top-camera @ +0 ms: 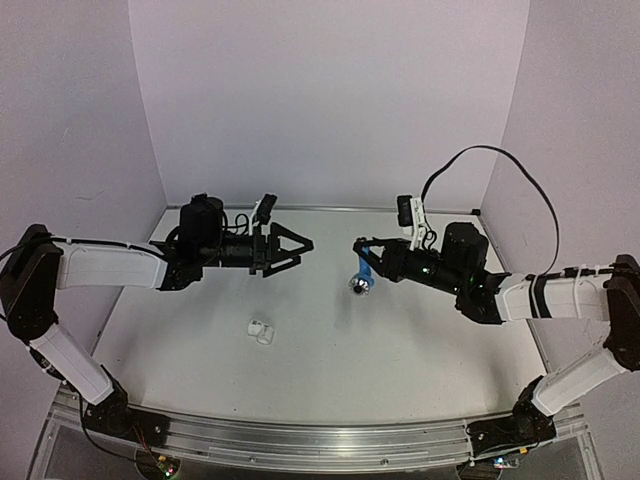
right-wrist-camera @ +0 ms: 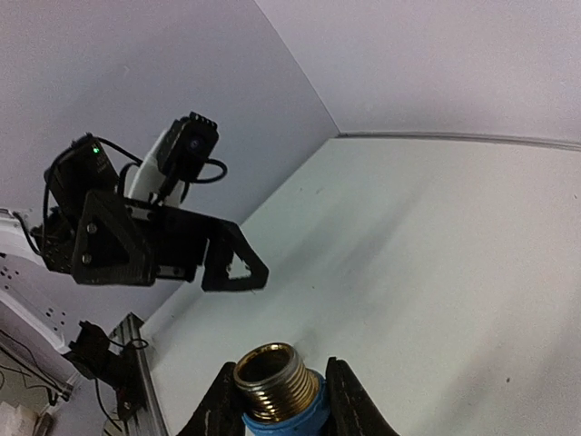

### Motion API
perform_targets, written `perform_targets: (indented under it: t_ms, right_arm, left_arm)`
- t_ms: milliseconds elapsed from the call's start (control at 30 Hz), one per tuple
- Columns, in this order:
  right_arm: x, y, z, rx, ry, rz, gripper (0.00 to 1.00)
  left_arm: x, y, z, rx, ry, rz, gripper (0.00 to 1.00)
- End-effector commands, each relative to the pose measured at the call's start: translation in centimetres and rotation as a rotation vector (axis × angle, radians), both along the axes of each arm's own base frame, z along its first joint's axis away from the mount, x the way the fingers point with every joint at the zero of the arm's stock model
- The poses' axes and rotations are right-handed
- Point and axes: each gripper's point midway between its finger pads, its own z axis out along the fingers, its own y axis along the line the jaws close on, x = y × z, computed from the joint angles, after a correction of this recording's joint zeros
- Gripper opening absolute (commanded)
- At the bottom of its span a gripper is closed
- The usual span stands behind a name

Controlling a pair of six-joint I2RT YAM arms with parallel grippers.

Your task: Install the water faucets

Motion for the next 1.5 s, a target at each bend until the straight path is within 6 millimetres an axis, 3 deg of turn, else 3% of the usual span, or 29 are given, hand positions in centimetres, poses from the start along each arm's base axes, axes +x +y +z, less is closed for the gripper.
perform_targets:
  t_ms: [0,133,333,533,833,1133,1267,1467]
  right_arm:
    - [-1.2,0.8,6.9,0.255,-0.145,0.088,0.00]
    - [-1.3,1.7,6.9,0.271,-0.149,0.136,0.00]
    - [-1.4,1.6,6.7,0.269,-0.165,0.131,0.00]
    - [-1.4,1.3,6.0,0.251,-0.168,0.118,0.00]
    - [-1.5,1.2,4.9,0.200,-0.187,0.085,0.00]
    - [-1.7,1.2,4.7,0.165,-0.197,0.060,0.00]
    - [-0.9,0.9,3.9,0.106,-0.162,0.006,0.00]
    - [-0.7,1.8,3.6,-0.018,-0.138,-0.042,0.00]
  left_arm:
    - [-4.5,-3.7,4.8,-0.145,-0.114,-0.197,1.00]
    - [-5.0,-5.4,4.0,-0.138,-0.081,-0.222,0.98]
    - [-5.3,-7.3,2.4,-0.121,-0.017,-0.253,0.93]
    - [-6.0,-9.1,2.0,-0.123,0.012,-0.293,0.87]
    - [-6.3,-10.1,2.2,-0.131,0.036,-0.323,0.87]
    - [-6.4,-11.2,0.9,-0.115,0.068,-0.323,0.65]
    - [-6.2,-11.0,0.9,-0.109,0.042,-0.297,0.69]
    - [-5.8,-11.2,0.2,-0.074,0.054,-0.282,0.63]
